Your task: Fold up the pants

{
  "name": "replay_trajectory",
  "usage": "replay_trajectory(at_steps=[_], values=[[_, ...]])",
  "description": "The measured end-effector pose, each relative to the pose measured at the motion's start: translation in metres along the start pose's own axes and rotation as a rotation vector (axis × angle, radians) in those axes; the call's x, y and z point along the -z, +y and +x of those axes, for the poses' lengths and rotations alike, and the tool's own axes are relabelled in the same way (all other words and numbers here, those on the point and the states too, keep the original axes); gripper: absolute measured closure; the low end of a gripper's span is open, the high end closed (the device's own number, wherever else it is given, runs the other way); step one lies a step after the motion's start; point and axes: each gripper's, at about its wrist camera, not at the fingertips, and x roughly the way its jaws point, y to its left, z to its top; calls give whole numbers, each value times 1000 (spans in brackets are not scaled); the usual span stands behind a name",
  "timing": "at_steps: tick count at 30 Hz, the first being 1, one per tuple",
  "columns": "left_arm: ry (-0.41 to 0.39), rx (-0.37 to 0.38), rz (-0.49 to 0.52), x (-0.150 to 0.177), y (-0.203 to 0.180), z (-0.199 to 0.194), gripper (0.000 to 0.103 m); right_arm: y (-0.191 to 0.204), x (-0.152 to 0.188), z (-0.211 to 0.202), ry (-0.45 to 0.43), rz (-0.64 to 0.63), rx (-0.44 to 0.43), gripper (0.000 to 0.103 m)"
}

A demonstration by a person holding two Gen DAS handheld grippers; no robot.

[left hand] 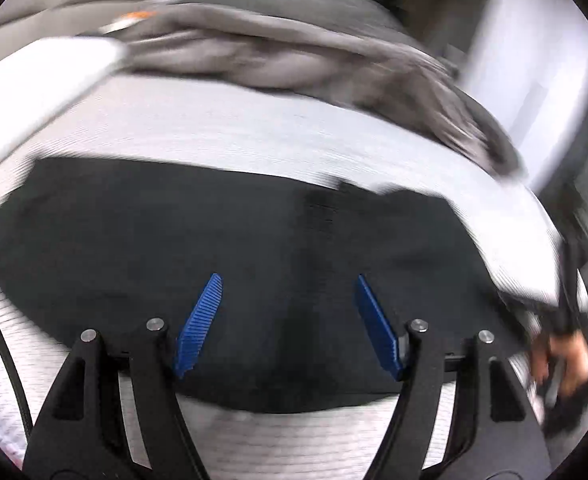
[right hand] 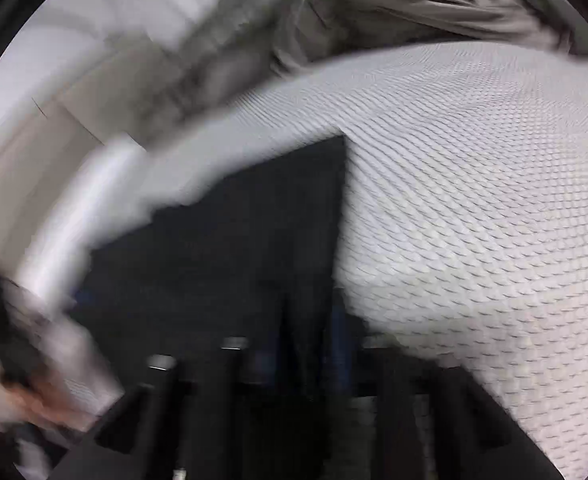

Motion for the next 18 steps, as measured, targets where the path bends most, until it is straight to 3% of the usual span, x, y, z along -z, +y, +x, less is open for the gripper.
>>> replay_trajectory(at_steps=[1, 6, 8, 13, 15, 16, 17, 18], values=[[-19, -48, -69, -4, 26, -6, 36, 0, 4, 5, 13, -16, 26, 56], [-103, -196, -340, -1, 122, -48, 36, -3, 9, -23, -59, 7, 2, 49], [-88, -235, -420, 6, 153, -55, 36, -10, 12, -28, -68, 30, 15, 48], [27, -206, -559, 18, 207, -30, 37, -22, 21, -37, -66, 62, -7, 48], [-12, -183, -625, 13, 222, -21, 39, -13, 18, -30, -57, 56, -11, 48], [-31, -202, -641, 9, 228, -19, 51, -8, 14, -22, -53, 55, -16, 48], [-46, -224, -654, 7, 227, -14, 74, -5, 12, -18, -52, 51, -16, 48], [-55, -221, -669, 6, 230, -13, 78, -4, 11, -18, -53, 44, -17, 48]])
